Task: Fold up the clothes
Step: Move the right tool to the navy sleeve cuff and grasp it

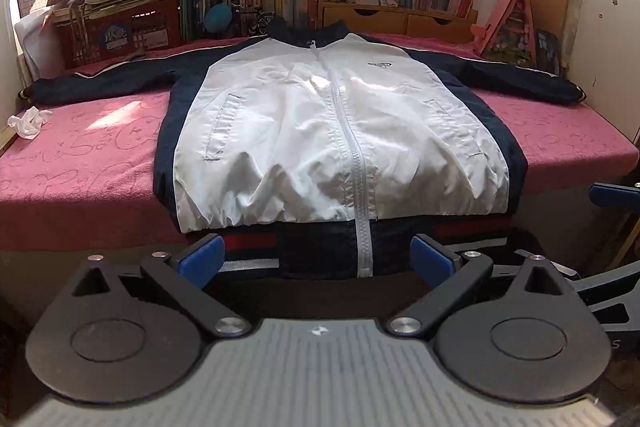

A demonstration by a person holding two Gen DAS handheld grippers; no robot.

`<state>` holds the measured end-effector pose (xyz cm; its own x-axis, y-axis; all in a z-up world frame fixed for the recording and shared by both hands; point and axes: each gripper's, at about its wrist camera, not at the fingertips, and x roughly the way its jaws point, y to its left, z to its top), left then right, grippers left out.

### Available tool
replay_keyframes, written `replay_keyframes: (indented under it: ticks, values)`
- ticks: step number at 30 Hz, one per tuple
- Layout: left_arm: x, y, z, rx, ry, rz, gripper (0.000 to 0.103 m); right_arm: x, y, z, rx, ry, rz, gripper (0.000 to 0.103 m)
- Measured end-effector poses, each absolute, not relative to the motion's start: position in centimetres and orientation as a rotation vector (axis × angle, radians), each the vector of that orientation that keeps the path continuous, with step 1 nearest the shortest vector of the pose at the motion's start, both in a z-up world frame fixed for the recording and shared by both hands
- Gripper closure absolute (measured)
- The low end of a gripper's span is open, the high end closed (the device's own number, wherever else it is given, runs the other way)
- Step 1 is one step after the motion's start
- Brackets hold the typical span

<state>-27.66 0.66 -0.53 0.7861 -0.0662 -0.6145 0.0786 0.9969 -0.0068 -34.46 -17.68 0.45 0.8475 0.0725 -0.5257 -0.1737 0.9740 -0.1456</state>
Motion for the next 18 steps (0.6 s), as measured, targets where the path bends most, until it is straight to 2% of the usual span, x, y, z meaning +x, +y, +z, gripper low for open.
replay_keyframes:
  ticks: [3, 9, 18]
  values:
    - [-24.8, 1.4, 0.5, -0.015, 0.628, -0.045, 0.003, -34.1, -21.1, 1.1, -0.053, 0.450, 0.084, 0.000]
    - [-19.1, 4.0, 1.8, -0.118, 0.601, 0.022, 0.000, -31.8, -34.1, 0.5, 0.391, 0.343, -0.167, 0.000]
    - [-11.5, 5.7, 0.3, -0.136, 0.651, 0.167, 0.000, -17.8, -48.8, -0.3, 0.475, 0.298, -0.471, 0.000]
